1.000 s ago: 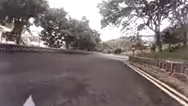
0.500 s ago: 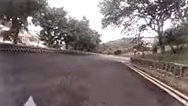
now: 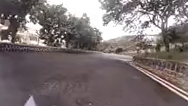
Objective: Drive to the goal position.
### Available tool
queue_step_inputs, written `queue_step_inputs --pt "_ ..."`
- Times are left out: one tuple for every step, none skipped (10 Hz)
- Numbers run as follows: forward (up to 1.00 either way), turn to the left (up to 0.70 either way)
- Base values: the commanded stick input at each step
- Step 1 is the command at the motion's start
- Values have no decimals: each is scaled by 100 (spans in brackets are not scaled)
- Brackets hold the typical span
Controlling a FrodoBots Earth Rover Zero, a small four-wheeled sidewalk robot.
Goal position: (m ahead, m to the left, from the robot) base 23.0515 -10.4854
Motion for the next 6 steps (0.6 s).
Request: queue_step_inputs --pt "100 0" --pt "100 0" --pt "100 0" --pt "100 0" --pt "100 0" --pt "100 0"
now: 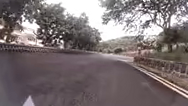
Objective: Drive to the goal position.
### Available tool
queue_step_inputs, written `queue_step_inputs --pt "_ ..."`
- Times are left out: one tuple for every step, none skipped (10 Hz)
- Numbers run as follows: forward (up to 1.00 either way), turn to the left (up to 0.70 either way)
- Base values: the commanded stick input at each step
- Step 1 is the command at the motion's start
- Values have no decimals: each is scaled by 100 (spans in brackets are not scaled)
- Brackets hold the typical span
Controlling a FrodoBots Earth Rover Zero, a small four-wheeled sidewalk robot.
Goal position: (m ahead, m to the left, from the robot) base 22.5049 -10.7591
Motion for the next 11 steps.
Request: queue_step_inputs --pt "100 0" --pt "100 0" --pt "100 0" --pt "100 0" --pt "100 0" --pt "100 0" --pt "100 0" --pt "100 0" --pt "100 0" --pt "100 0" --pt "100 0"
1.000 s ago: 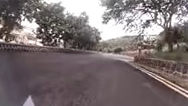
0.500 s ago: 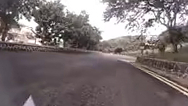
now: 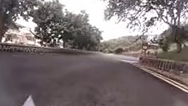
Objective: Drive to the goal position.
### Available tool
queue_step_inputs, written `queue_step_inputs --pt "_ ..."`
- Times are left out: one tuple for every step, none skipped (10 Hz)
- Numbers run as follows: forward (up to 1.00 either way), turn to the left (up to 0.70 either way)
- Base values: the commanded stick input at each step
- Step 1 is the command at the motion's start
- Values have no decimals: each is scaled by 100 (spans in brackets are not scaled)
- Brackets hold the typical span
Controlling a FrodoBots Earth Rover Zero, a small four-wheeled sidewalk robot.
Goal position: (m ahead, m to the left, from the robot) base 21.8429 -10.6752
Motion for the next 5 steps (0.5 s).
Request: queue_step_inputs --pt "100 0" --pt "100 0" --pt "100 0" --pt "100 0" --pt "100 0"
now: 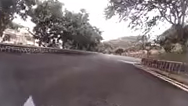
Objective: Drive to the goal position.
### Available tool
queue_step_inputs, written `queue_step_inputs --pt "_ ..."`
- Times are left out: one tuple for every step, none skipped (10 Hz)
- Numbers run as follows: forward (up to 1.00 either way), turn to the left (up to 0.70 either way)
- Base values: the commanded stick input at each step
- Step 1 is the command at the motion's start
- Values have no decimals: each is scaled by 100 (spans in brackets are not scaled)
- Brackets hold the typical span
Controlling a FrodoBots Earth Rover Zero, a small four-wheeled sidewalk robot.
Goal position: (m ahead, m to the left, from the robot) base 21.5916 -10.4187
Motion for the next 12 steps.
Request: queue_step_inputs --pt "100 0" --pt "100 0" --pt "100 0" --pt "100 0" --pt "100 0" --pt "100 0" --pt "100 0" --pt "100 0" --pt "100 0" --pt "100 0" --pt "100 0" --pt "100 0"
